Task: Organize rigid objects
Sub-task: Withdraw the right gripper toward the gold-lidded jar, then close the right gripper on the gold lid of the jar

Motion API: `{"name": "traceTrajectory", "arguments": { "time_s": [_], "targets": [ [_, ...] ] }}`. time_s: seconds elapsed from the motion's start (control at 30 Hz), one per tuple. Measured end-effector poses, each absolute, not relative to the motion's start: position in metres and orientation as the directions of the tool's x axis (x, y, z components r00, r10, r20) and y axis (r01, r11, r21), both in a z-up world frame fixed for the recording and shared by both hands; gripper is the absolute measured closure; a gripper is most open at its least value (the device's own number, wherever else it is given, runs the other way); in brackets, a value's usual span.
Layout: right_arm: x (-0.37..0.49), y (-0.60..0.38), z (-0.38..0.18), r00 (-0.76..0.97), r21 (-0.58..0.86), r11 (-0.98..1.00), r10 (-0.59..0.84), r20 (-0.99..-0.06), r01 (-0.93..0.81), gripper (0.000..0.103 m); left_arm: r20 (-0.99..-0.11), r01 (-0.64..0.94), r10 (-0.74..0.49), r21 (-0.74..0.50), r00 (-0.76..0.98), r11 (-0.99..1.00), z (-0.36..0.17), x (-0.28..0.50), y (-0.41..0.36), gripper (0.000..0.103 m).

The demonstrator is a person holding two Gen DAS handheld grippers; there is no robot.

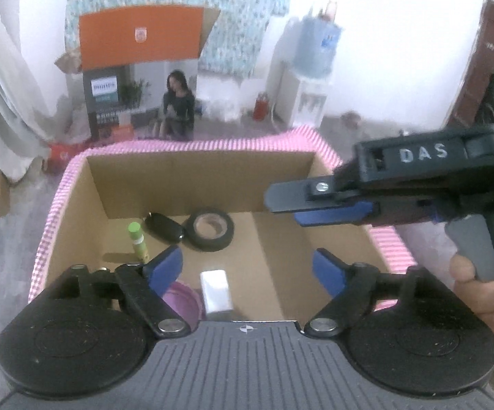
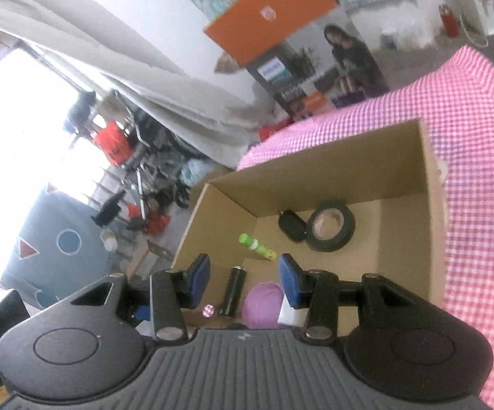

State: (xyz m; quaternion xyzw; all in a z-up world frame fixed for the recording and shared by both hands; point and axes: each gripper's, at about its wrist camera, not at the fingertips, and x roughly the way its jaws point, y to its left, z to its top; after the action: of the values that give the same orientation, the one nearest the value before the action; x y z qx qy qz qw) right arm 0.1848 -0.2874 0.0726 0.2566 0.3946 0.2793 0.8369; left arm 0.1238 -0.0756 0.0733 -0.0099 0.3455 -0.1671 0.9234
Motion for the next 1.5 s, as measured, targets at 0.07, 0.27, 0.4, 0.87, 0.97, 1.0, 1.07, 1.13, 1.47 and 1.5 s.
{"name": "traceTrajectory", "arguments": {
  "time_s": [0.07, 0.27, 0.4, 0.87, 0.97, 1.0, 1.07, 1.13, 1.47, 1.5],
  "targets": [
    [0.167, -0.296, 0.076, 0.549, 0.656, 0.702, 0.676, -0.491, -0.278, 0.056, -0.617, 0.303, -0.326, -0.146, 0.716, 0.942, 0.077, 0.108, -0.074, 0.018],
    [0.119, -0.315, 0.076, 0.556, 0.697, 0.640, 0.725, -0.407, -0.324, 0.056, -0.597, 0.311, -0.337, -0.150, 0.728, 0.938, 0.072, 0.068, -0.068, 0.015],
    [0.090, -0.319, 0.060, 0.542, 0.722, 0.612, 0.745, -0.389, -0.323, 0.056, -0.616, 0.319, -0.338, -0.145, 0.712, 0.937, 0.052, 0.045, -0.064, 0.015],
    [0.077, -0.289, -0.019, 0.477, 0.756, 0.623, 0.736, -0.480, -0.200, 0.056, -0.698, 0.296, -0.249, -0.056, 0.671, 0.954, -0.022, 0.044, -0.067, 0.016],
    [0.088, -0.283, -0.026, 0.470, 0.756, 0.627, 0.733, -0.492, -0.186, 0.059, -0.697, 0.300, -0.250, -0.052, 0.672, 0.952, -0.029, 0.046, -0.068, 0.019],
    [0.092, -0.280, -0.029, 0.467, 0.753, 0.632, 0.730, -0.499, -0.183, 0.059, -0.698, 0.303, -0.254, -0.055, 0.670, 0.951, -0.031, 0.048, -0.068, 0.020],
    [0.100, -0.276, -0.034, 0.460, 0.749, 0.639, 0.725, -0.512, -0.174, 0.061, -0.700, 0.309, -0.261, -0.061, 0.664, 0.949, -0.034, 0.054, -0.068, 0.022],
    [0.108, -0.273, -0.039, 0.450, 0.742, 0.649, 0.720, -0.528, -0.167, 0.062, -0.703, 0.313, -0.266, -0.065, 0.659, 0.947, -0.037, 0.057, -0.068, 0.023],
    [0.129, -0.253, -0.045, 0.420, 0.690, 0.699, 0.692, -0.587, -0.188, 0.062, -0.710, 0.323, -0.279, -0.076, 0.646, 0.943, -0.043, 0.075, -0.073, 0.024],
    [0.130, -0.251, -0.045, 0.414, 0.689, 0.700, 0.693, -0.590, -0.190, 0.062, -0.710, 0.325, -0.278, -0.074, 0.646, 0.943, -0.043, 0.076, -0.073, 0.024]
  ]
}}
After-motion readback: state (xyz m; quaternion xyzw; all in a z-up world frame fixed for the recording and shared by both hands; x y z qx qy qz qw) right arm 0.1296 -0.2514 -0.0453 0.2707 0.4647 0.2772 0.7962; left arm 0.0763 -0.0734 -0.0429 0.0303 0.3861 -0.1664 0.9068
